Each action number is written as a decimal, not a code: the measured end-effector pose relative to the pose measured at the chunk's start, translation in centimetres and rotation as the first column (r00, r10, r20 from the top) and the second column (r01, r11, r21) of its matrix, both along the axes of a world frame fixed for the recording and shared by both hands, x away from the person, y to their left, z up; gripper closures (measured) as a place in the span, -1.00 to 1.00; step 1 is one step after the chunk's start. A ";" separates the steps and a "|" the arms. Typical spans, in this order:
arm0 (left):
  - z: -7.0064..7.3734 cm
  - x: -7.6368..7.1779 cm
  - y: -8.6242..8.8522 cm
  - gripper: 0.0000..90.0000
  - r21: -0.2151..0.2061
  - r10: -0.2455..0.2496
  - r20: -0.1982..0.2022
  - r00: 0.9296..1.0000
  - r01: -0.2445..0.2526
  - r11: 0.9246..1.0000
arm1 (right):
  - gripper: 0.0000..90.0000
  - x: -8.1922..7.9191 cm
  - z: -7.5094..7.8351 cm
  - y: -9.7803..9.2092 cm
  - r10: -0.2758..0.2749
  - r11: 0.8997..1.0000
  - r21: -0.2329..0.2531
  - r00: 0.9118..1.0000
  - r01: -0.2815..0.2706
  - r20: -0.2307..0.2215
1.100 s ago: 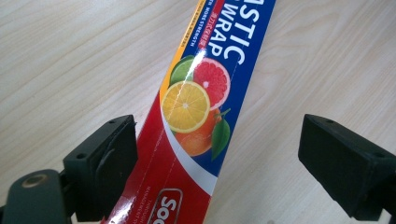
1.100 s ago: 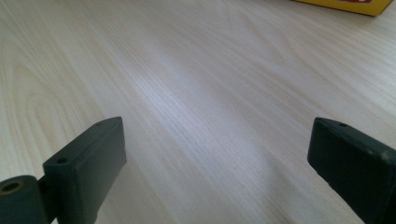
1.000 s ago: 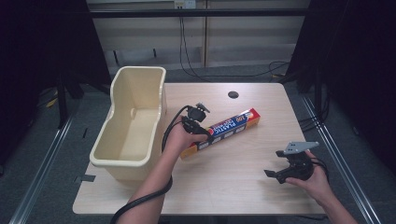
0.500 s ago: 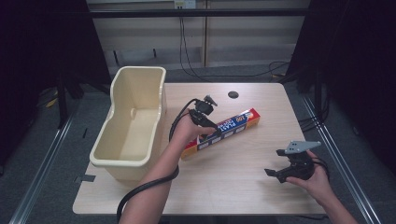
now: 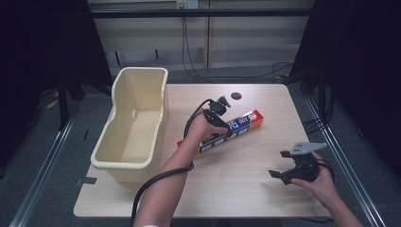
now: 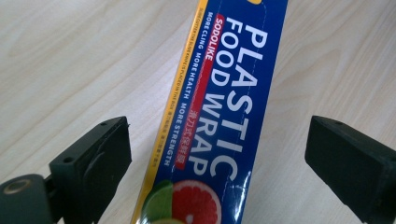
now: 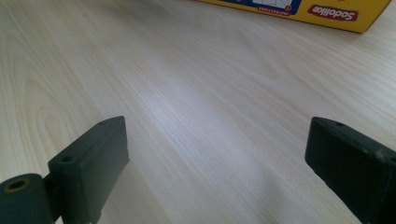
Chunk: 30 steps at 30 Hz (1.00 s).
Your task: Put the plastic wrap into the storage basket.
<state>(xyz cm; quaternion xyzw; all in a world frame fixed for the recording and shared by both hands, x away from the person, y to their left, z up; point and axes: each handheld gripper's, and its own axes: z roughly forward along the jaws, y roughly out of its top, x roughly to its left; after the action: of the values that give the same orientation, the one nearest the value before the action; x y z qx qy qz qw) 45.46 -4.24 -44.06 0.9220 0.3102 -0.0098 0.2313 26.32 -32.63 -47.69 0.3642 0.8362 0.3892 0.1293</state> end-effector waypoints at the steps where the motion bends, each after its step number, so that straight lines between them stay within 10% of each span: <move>1: -0.3 0.0 -0.1 -0.79 0.003 0.012 0.004 1.000 -0.012 1.000 | -0.87 0.0 0.0 0.0 0.001 1.000 0.000 1.000 -0.001 0.001; 25: -2.4 0.5 -0.9 -0.20 0.107 -0.086 -0.012 0.996 0.087 0.991 | -0.87 0.0 0.1 -0.1 0.004 1.000 0.011 1.000 -0.004 -0.003; 30: -1.7 0.1 -1.2 -0.14 0.093 -0.019 -0.075 0.997 0.026 0.995 | -0.87 0.0 0.1 -0.1 0.006 1.000 0.010 1.000 -0.006 -0.007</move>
<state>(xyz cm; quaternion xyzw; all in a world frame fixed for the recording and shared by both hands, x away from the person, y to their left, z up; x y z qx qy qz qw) 45.52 -5.40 -45.78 0.9344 0.3083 -0.0320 0.1758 26.28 -32.70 -47.63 0.3639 0.8356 0.3926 0.1232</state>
